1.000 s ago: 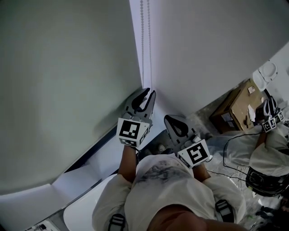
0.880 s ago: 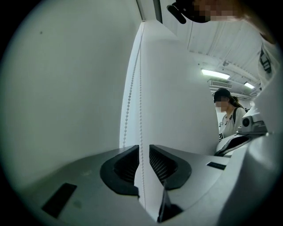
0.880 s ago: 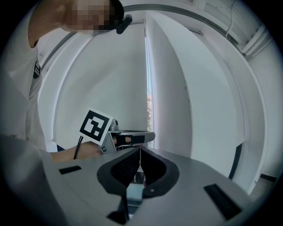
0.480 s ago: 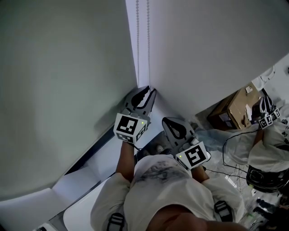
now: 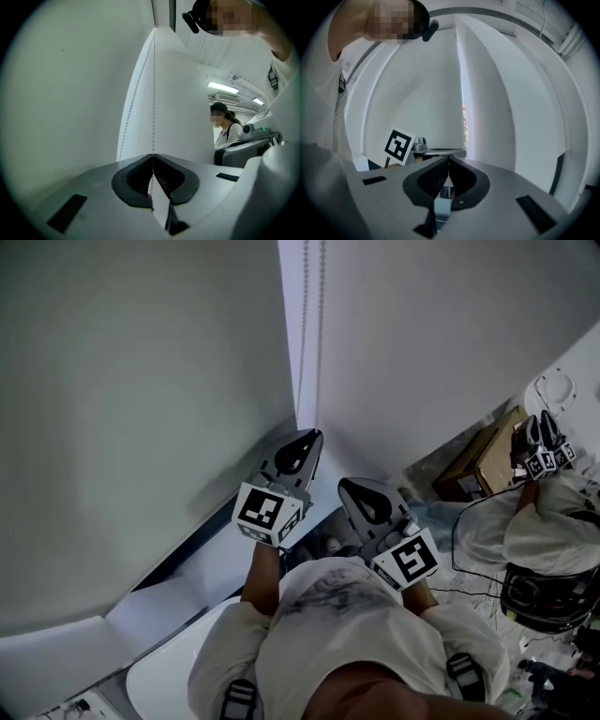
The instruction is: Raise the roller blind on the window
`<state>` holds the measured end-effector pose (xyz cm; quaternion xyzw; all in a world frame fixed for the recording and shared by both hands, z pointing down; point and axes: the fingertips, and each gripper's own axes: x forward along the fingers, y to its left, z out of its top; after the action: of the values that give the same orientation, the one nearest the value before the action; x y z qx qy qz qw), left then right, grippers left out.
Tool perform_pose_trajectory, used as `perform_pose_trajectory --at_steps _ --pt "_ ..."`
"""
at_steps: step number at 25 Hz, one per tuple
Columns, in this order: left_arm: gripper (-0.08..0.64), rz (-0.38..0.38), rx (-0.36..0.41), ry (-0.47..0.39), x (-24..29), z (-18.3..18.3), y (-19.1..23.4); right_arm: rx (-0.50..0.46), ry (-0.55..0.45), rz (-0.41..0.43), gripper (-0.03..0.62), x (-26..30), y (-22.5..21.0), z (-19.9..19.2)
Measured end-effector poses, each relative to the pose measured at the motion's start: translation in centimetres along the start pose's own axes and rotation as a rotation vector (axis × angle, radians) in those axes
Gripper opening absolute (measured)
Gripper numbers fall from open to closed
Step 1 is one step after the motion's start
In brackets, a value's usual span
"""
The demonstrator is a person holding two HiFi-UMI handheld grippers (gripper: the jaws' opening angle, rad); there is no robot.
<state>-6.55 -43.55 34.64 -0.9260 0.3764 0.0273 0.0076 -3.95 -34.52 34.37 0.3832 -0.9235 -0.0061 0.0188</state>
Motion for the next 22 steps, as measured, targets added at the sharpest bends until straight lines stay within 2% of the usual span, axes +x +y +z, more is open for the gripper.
perform_pose_trajectory --at_steps 3,6,8,10,17,22 --pt "0.011 0.031 -0.030 -0.003 -2.4 -2.1 -4.6 -0.014 -0.016 0.068 0.061 -3.6 1.6 0.1" --pt "0.011 0.095 -0.043 0.007 -6.0 -3.9 -10.3 -0.028 -0.038 0.154 0.063 -7.9 4.1 0.6" --pt "0.011 0.135 -0.020 0.008 -7.9 -3.3 -14.0 -0.030 -0.065 0.207 0.063 -10.9 5.5 1.9" --pt "0.011 0.149 -0.010 0.005 -8.8 -2.3 -16.8 -0.037 -0.091 0.220 0.063 -12.9 6.0 3.6" --pt "0.009 0.139 -0.047 -0.006 -10.7 -1.6 -20.7 -0.040 -0.170 0.255 0.063 -14.5 7.3 8.4" --pt "0.009 0.129 -0.056 -0.014 -11.9 -1.2 -22.6 -0.050 -0.173 0.265 0.077 -14.9 8.0 10.5"
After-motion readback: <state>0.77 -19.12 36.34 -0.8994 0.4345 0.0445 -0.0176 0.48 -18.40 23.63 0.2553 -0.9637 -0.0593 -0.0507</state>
